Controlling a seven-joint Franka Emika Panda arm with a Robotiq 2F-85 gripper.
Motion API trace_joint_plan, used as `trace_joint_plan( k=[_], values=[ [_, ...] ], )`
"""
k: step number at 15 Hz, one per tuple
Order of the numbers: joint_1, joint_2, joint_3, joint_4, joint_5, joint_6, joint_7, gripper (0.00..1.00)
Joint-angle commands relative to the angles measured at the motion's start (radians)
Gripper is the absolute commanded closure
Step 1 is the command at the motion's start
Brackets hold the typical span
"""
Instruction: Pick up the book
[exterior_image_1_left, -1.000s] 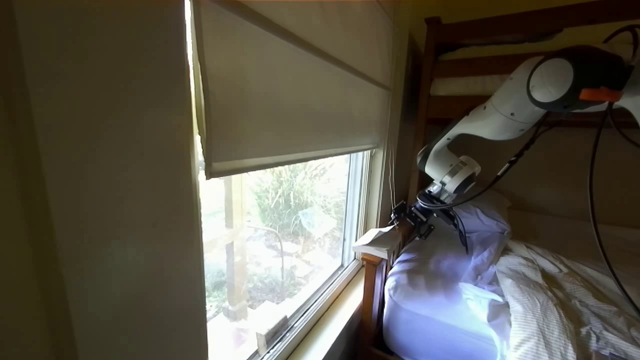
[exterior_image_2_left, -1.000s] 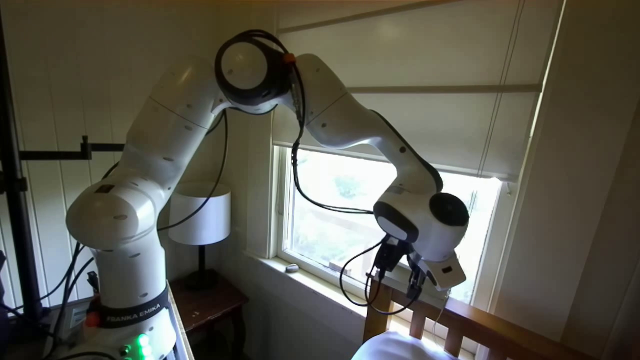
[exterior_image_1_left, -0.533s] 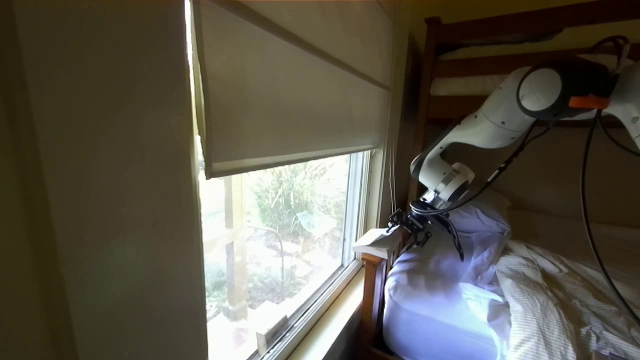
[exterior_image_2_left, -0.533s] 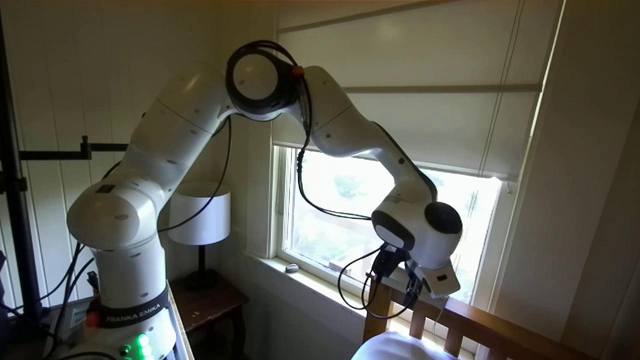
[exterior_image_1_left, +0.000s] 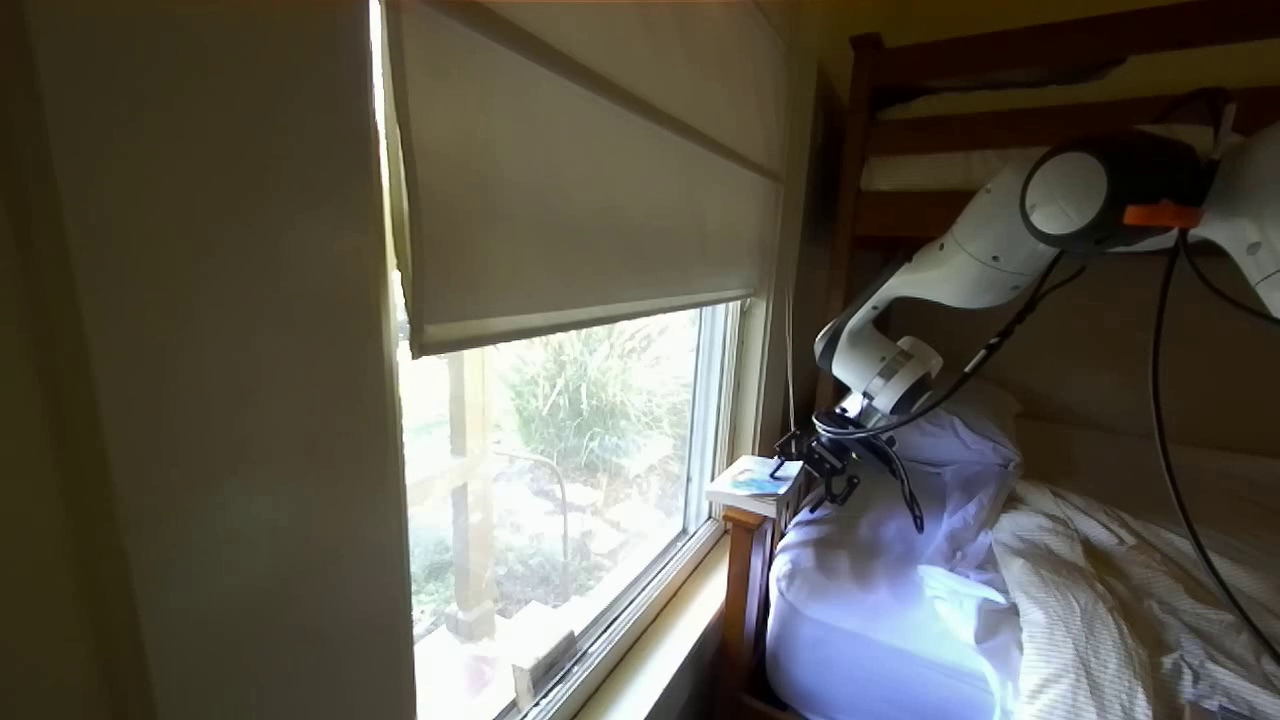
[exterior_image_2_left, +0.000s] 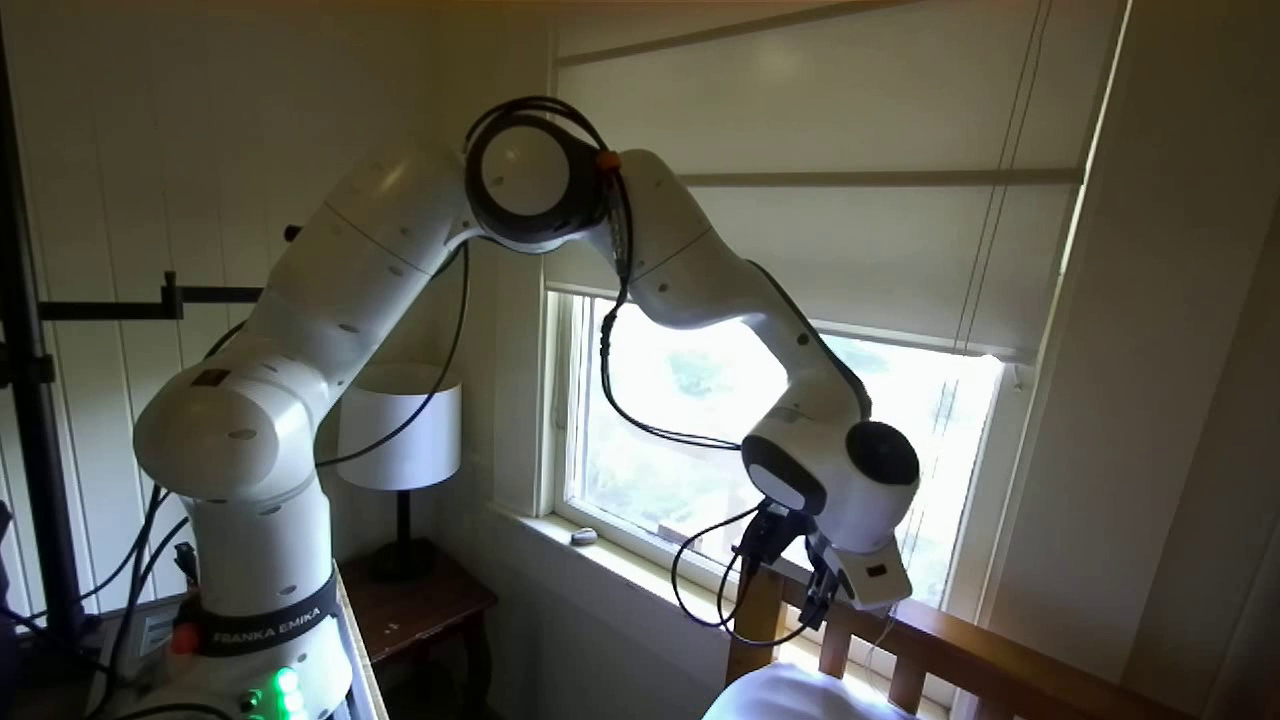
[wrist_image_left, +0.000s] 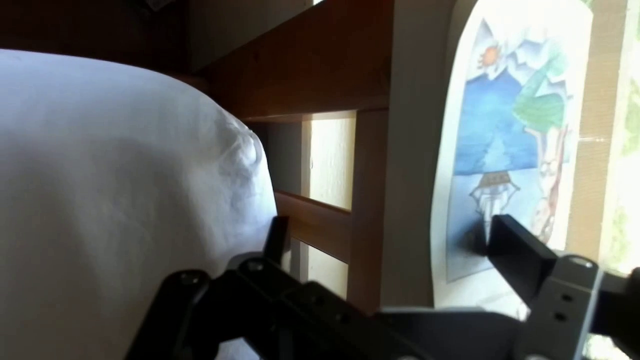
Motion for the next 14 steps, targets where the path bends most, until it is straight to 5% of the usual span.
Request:
trace_joint_plan(
  k=[1, 9, 10, 14],
  values=[
    [-0.008, 0.002, 0.001, -0.014, -0.002, 0.010, 0.025, 0.00],
    [-0.015, -0.052, -0.029, -0.099, 0.001, 0.028, 0.041, 0.00],
    [-0.018, -0.056, -0.028, -0.104, 0.007, 0.031, 0.036, 0.25],
    [-0.034, -0.080, -0.016, -0.122, 0.046, 0.039, 0.002, 0.49]
  ],
)
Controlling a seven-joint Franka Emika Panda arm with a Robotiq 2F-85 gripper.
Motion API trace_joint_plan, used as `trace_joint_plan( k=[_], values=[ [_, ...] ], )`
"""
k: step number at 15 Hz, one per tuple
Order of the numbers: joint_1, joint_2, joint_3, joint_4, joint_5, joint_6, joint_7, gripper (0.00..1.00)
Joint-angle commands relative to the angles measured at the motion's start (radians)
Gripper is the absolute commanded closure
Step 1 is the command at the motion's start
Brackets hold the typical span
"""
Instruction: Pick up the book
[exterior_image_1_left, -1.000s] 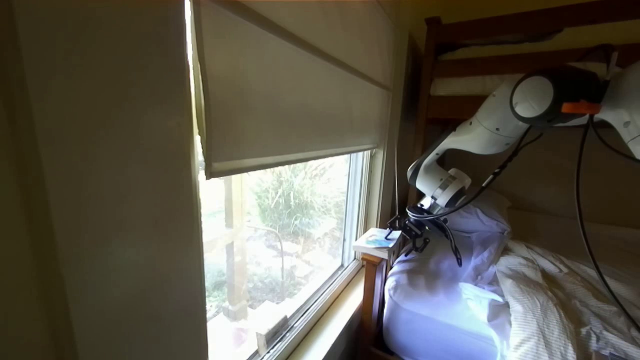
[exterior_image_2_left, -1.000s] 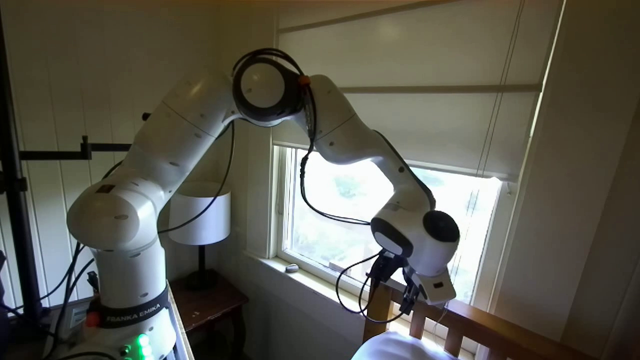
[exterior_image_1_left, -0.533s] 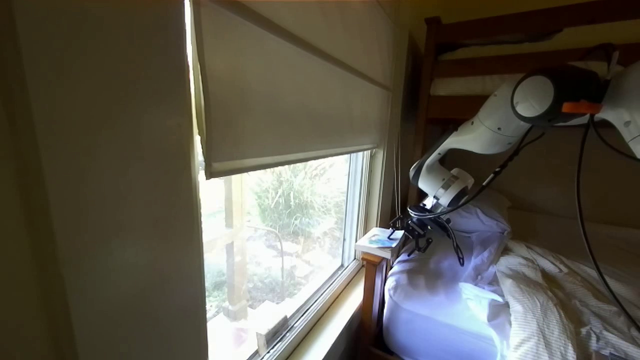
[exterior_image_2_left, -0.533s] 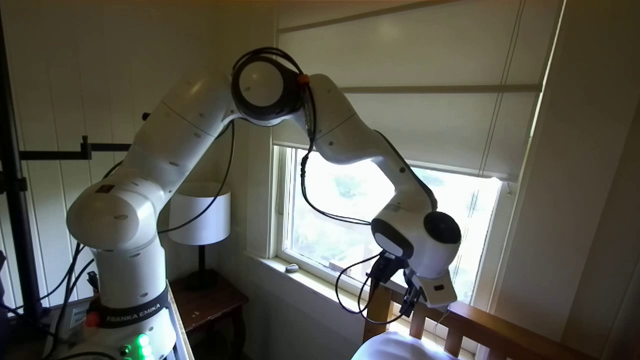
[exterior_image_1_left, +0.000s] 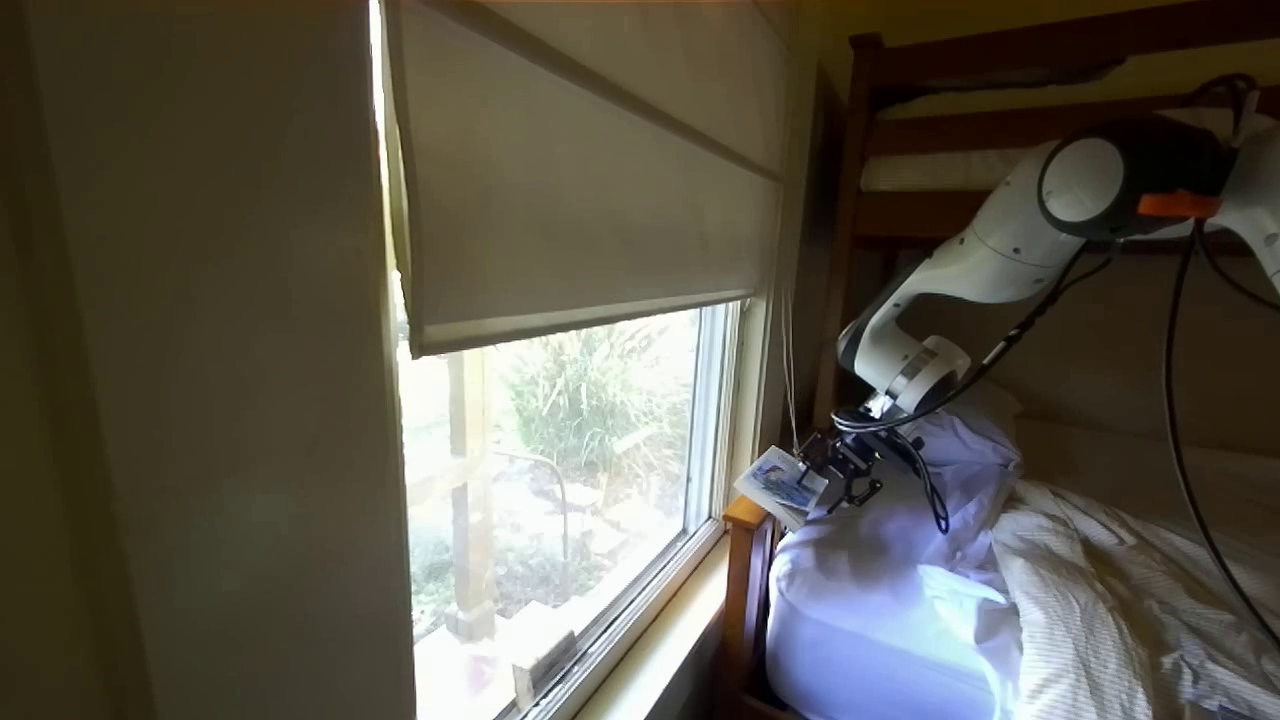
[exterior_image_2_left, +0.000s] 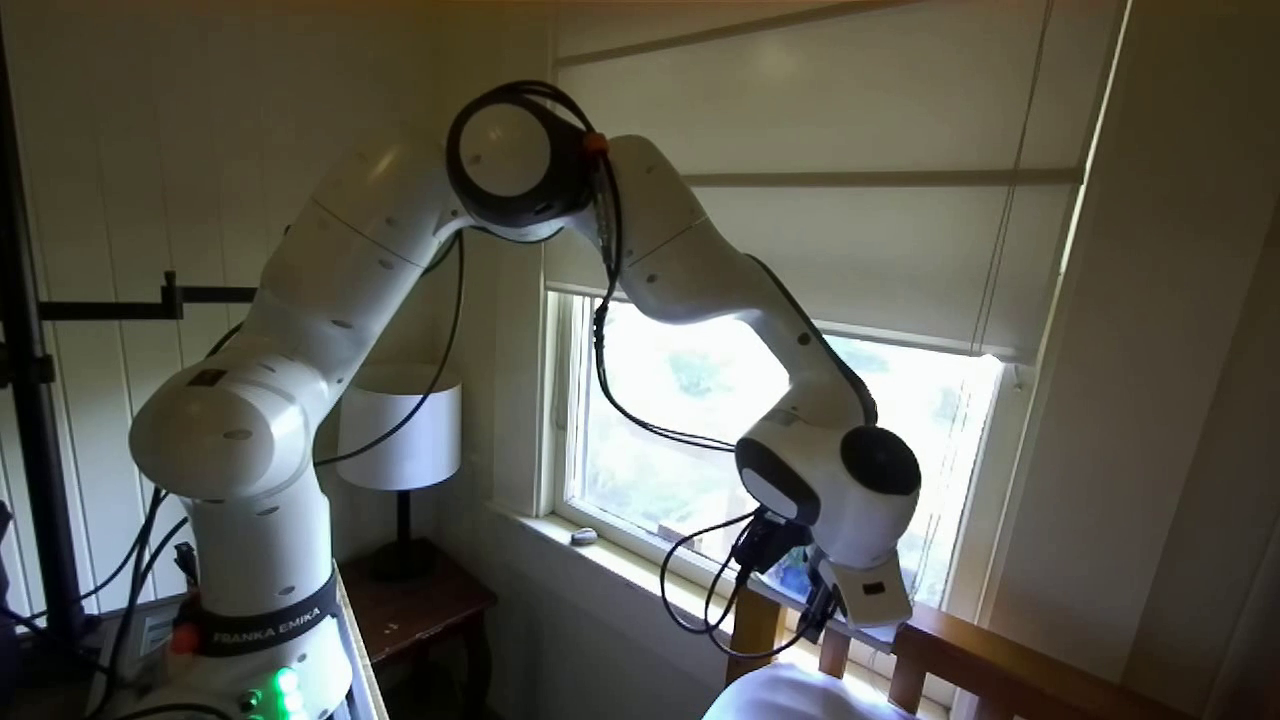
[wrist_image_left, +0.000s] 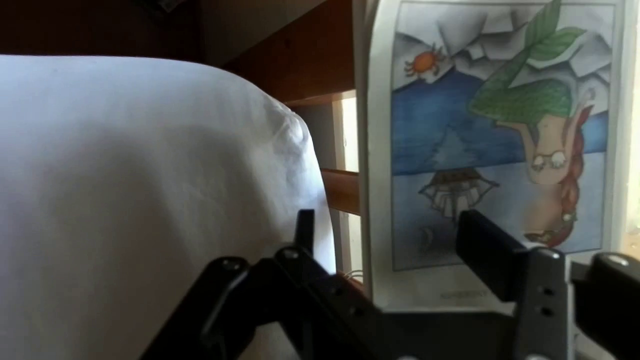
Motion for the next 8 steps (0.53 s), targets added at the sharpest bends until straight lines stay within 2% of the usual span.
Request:
trace_joint_plan(
  k=[1, 7, 8],
  values=[
    [-0.012, -0.035, 0.015, -0.050, 0.045, 0.029, -0.033, 0.56],
    [-0.011, -0.045, 0.015, -0.051, 0.104, 0.047, -0.046, 0.98],
    [-0.008, -0.045, 0.013, -0.051, 0.111, 0.053, -0.042, 0.99]
  ],
)
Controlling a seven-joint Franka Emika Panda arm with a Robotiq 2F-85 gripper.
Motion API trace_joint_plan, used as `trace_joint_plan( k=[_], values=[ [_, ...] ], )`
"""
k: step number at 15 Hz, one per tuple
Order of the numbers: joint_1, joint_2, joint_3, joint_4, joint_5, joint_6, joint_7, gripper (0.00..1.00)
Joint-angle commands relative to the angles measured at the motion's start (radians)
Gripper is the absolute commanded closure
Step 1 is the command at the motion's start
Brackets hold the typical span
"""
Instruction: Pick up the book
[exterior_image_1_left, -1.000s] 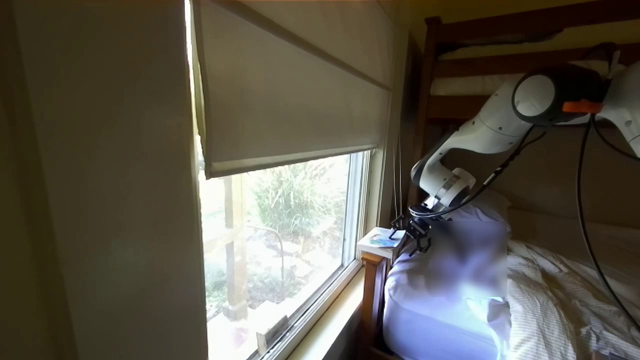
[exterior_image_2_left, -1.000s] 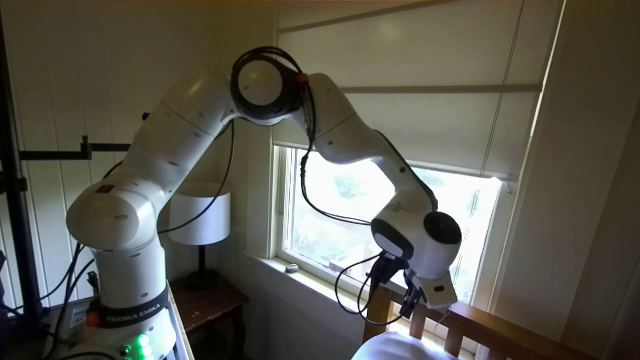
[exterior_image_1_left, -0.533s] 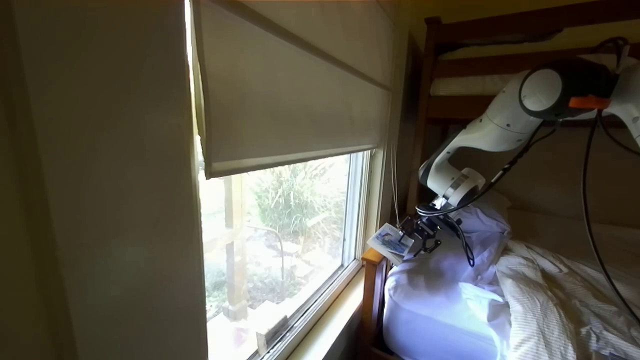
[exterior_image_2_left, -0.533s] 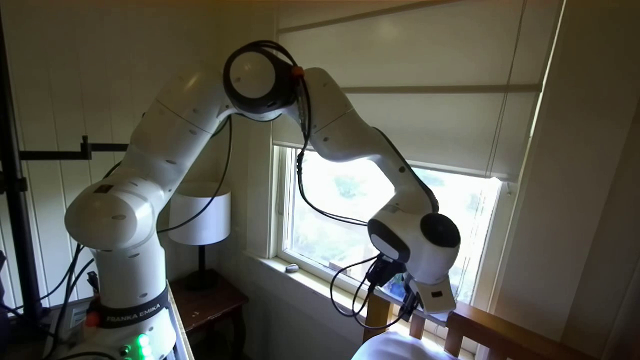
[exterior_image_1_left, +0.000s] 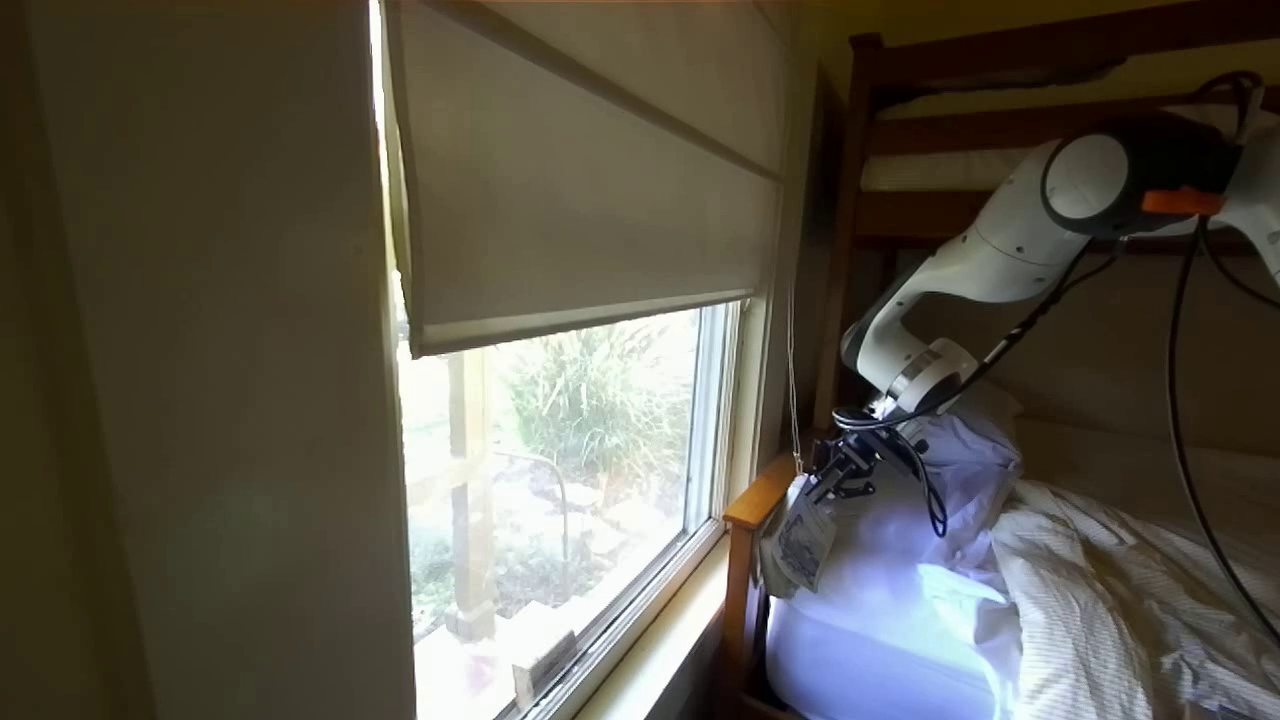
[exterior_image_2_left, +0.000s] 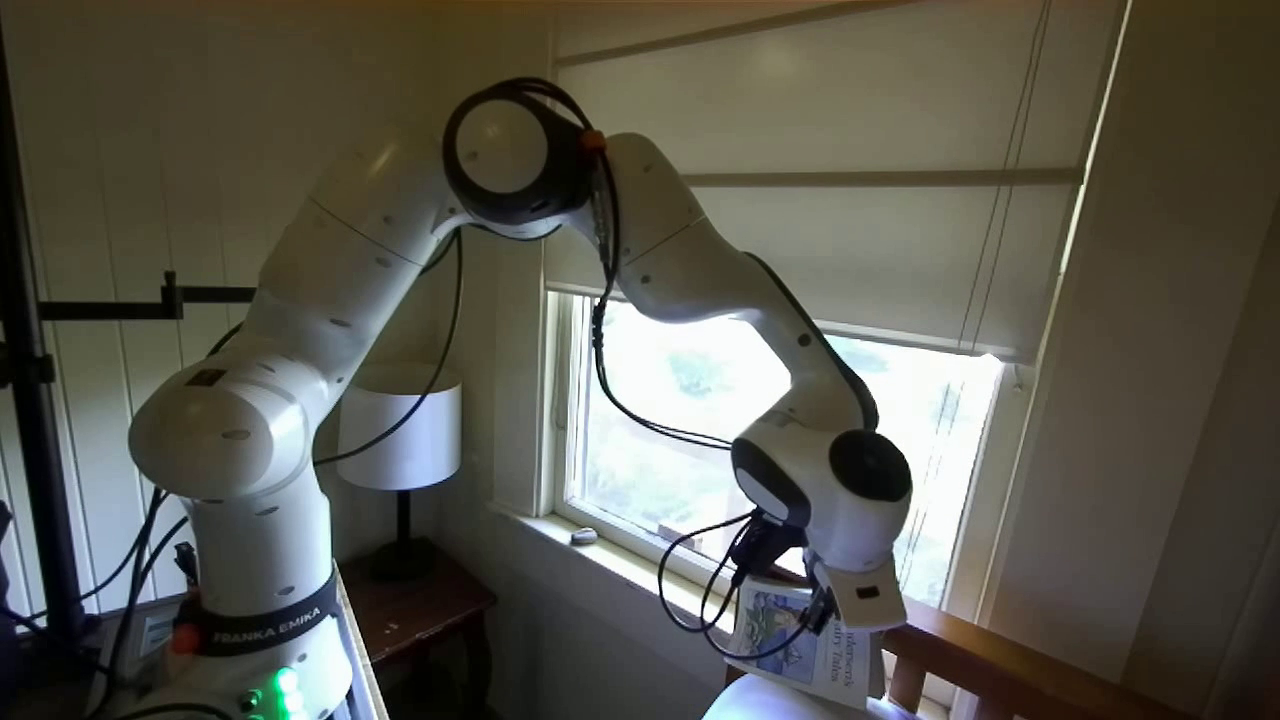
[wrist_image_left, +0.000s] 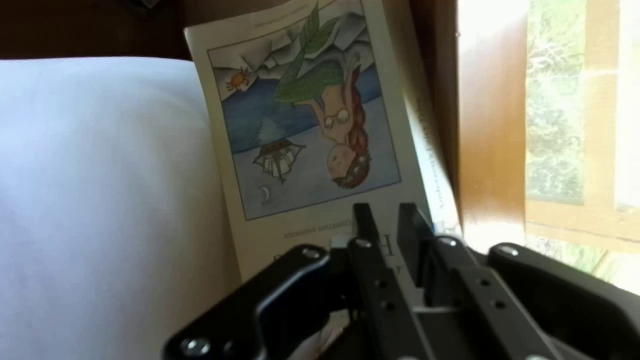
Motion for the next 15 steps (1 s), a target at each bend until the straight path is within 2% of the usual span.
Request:
trace_joint_plan(
  k=[1, 6, 7, 8, 11, 15],
  values=[
    [-0.002, -0.037, 0.006, -0.033, 0.046, 0.031, -0.020, 1.00],
    [0.015, -0.057, -0.019, -0.060, -0.021, 0.029, 0.018, 1.00],
    [0.015, -0.069, -0.023, -0.072, -0.029, 0.036, 0.010, 0.84],
    [0.017, -0.085, -0.031, -0.088, -0.043, 0.041, 0.014, 0.73],
    [0.021, -0.128, -0.056, -0.128, -0.080, 0.063, 0.033, 0.53],
    [0.041, -0.181, -0.100, -0.193, -0.206, 0.107, 0.122, 0.26]
  ],
)
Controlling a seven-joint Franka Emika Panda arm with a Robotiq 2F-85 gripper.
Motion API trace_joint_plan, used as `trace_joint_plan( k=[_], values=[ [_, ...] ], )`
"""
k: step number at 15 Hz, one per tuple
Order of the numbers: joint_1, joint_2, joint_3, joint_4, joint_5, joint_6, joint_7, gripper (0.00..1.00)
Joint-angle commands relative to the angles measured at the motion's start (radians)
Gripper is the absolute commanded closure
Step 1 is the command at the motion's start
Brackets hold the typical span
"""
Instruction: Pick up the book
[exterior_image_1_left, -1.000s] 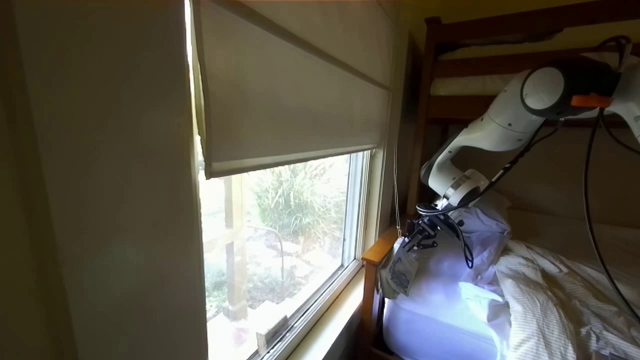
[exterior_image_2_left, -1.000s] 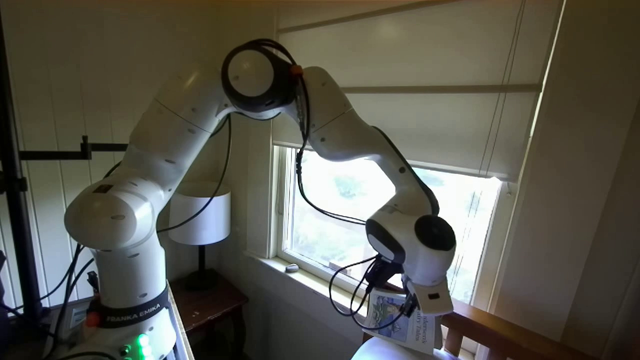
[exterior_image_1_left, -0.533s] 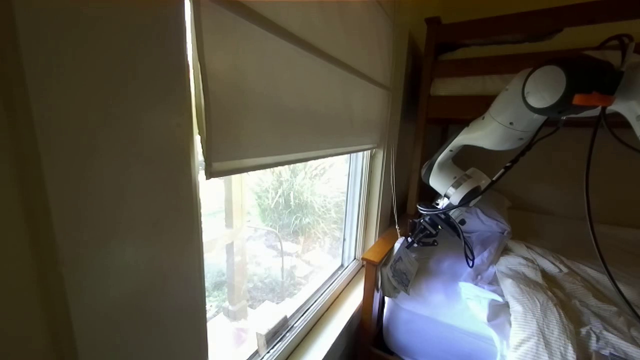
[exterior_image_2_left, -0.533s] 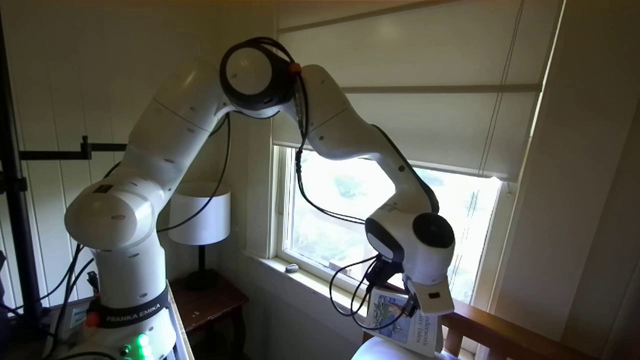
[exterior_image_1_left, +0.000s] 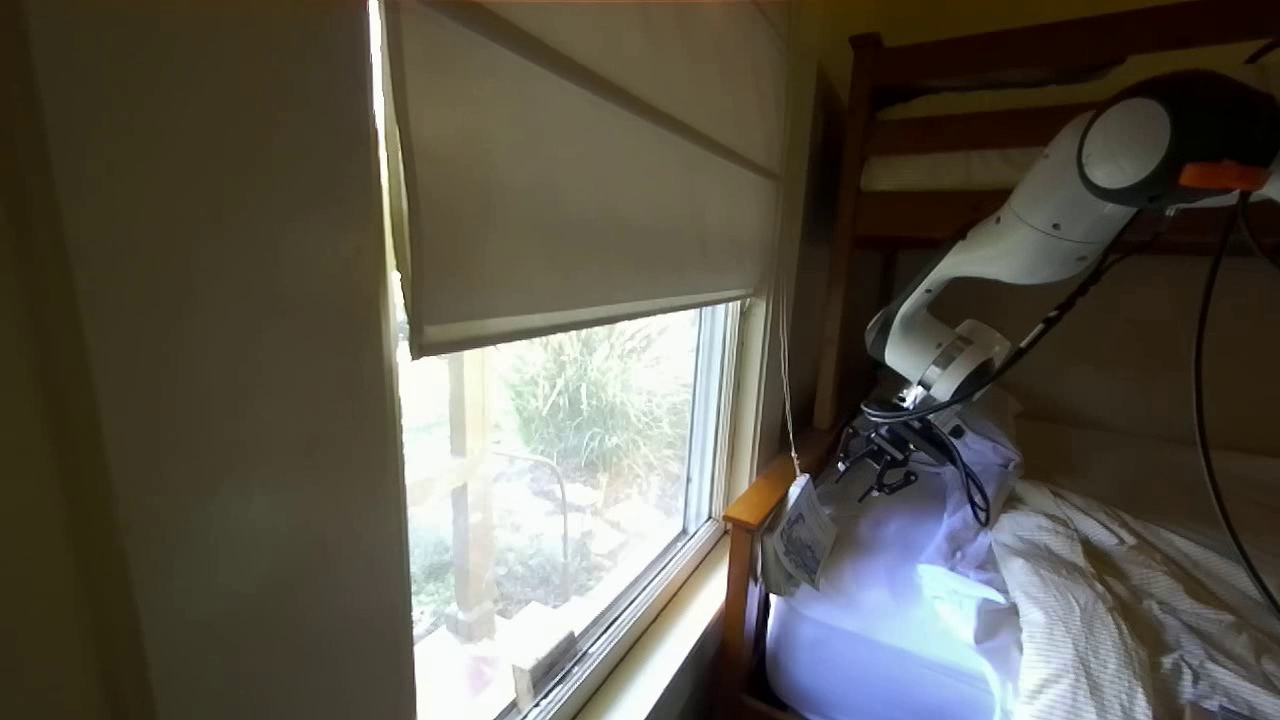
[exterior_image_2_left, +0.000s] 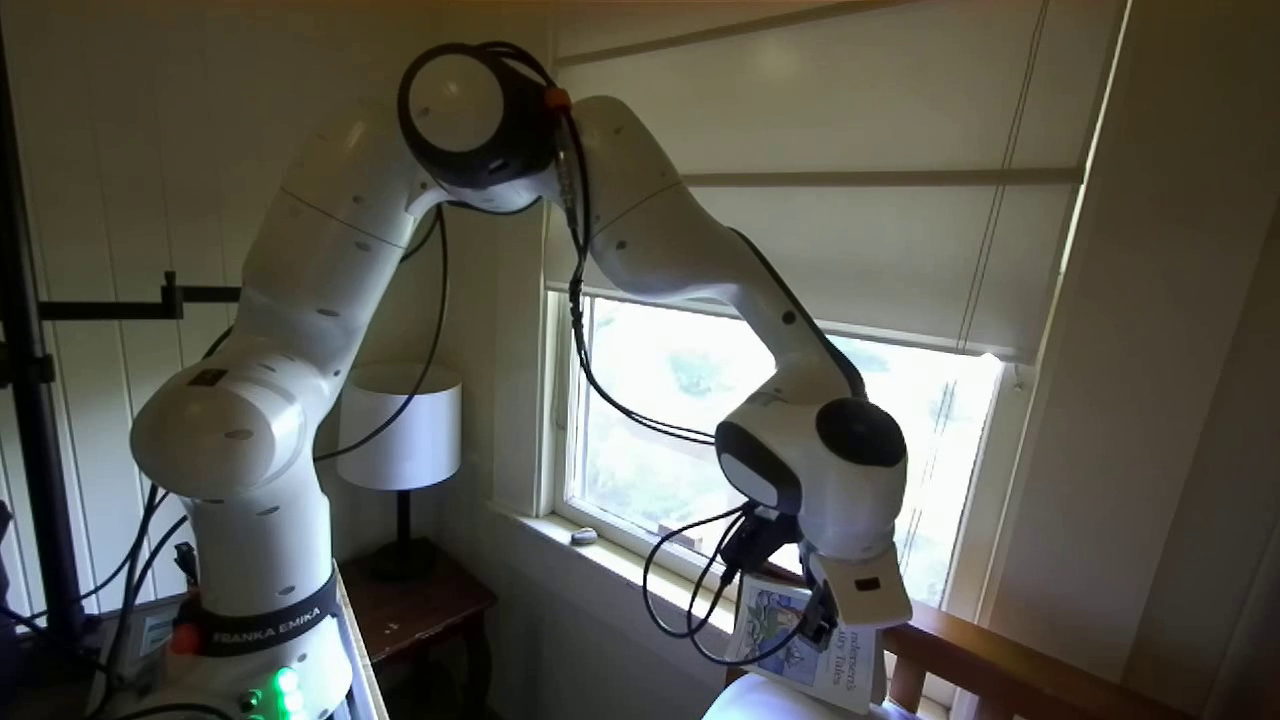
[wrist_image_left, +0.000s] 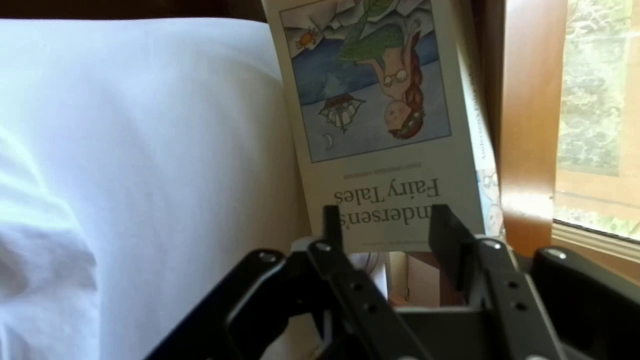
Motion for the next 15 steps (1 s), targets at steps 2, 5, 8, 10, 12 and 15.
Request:
trace_joint_plan(
  k=[2, 5, 8, 10, 12, 15],
  values=[
    [0.023, -0.073, -0.054, -0.092, -0.183, 0.063, 0.095, 0.12],
    [-0.024, -0.068, -0.079, -0.067, -0.303, -0.021, 0.122, 0.00],
    [-0.087, -0.071, -0.064, -0.034, -0.296, -0.105, 0.079, 0.00],
    [-0.133, -0.075, -0.046, -0.012, -0.290, -0.211, -0.057, 0.00],
    [-0.152, -0.076, -0.051, -0.003, -0.316, -0.264, -0.163, 0.00],
    [-0.178, -0.064, -0.046, 0.024, -0.331, -0.371, -0.290, 0.00]
  ],
)
